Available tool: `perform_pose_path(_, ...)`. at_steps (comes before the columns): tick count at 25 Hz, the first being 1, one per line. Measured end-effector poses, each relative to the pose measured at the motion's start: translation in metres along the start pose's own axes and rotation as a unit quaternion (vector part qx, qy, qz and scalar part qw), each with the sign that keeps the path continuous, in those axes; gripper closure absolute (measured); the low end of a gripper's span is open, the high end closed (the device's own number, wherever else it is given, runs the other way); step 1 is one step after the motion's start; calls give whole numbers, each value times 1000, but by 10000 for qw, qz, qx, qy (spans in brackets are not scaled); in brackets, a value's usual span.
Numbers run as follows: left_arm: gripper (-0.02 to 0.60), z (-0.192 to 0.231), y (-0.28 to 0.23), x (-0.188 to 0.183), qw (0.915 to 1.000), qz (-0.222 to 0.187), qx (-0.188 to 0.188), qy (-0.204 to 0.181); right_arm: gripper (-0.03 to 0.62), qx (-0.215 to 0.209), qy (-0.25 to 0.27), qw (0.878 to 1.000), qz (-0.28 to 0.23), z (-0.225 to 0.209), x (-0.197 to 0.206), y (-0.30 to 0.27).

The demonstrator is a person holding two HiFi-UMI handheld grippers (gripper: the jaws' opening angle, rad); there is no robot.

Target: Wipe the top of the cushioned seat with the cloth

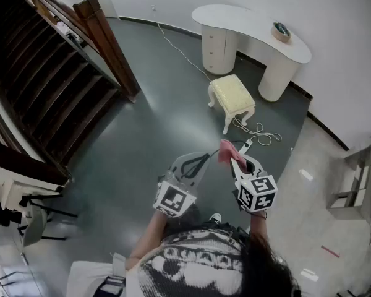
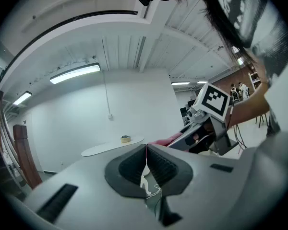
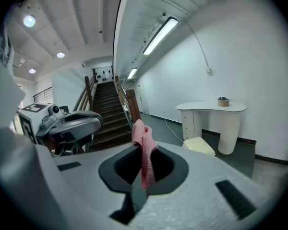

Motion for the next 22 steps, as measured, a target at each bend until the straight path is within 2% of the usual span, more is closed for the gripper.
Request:
perform_pose_path(4, 575, 9, 5, 11, 9998, -172, 30, 37, 585, 45, -20, 10000, 7, 12, -3, -6)
perform_pose_path(22, 575, 75, 43, 50, 9992, -249, 313, 1, 583, 434, -553, 9975, -121, 58, -13, -60)
Point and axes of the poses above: the fingertips, and each gripper's own axes: y backward along the fingers, z to its left, x out of its underside, the point moved 4 cm from there along y, backward along the fingers, and after that the axes turned 15 degrees about x, right-handed, at the moved point
